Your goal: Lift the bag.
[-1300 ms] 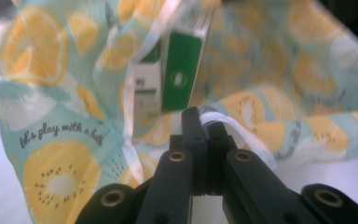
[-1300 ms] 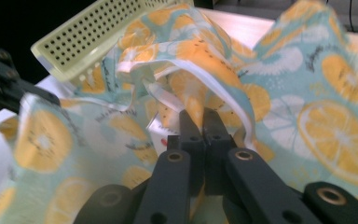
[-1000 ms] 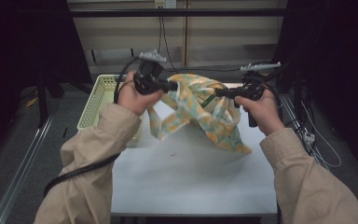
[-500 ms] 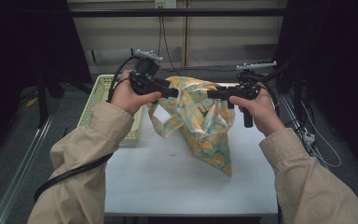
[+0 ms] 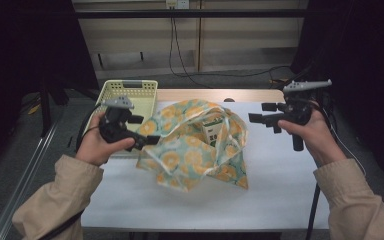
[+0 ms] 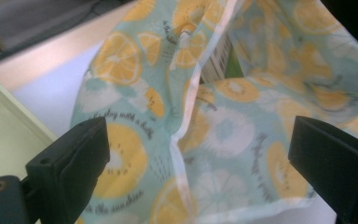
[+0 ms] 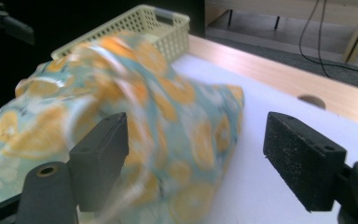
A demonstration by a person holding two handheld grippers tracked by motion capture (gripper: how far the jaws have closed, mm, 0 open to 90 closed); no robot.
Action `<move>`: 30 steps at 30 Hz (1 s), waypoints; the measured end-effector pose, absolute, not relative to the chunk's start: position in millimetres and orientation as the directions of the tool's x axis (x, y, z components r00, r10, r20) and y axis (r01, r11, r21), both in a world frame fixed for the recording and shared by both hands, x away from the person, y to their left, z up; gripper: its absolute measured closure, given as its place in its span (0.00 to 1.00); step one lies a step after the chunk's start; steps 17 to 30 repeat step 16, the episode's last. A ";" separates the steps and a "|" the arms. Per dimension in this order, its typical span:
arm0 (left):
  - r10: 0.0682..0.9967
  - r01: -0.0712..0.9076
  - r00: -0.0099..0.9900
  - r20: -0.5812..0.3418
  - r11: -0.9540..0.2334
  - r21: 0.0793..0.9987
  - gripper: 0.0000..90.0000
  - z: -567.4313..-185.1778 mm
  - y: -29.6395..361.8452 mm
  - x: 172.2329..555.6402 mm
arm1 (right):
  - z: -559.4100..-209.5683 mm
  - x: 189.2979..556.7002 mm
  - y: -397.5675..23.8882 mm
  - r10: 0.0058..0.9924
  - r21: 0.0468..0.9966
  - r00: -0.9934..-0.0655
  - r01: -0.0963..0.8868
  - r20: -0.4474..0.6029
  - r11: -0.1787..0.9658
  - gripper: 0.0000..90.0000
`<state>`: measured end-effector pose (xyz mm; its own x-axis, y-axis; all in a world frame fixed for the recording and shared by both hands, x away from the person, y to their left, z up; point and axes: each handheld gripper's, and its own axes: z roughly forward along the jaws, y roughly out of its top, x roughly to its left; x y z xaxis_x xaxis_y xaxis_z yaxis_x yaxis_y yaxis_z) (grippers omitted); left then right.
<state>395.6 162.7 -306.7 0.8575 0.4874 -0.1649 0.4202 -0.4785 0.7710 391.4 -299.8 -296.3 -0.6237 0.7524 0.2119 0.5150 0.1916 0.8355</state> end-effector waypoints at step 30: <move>0.523 0.465 0.827 -0.205 -0.432 0.773 0.07 -400.9 189.0 363.1 | -402.3 337.3 -303.2 0.740 0.818 -0.653 0.509 0.164 0.267 0.23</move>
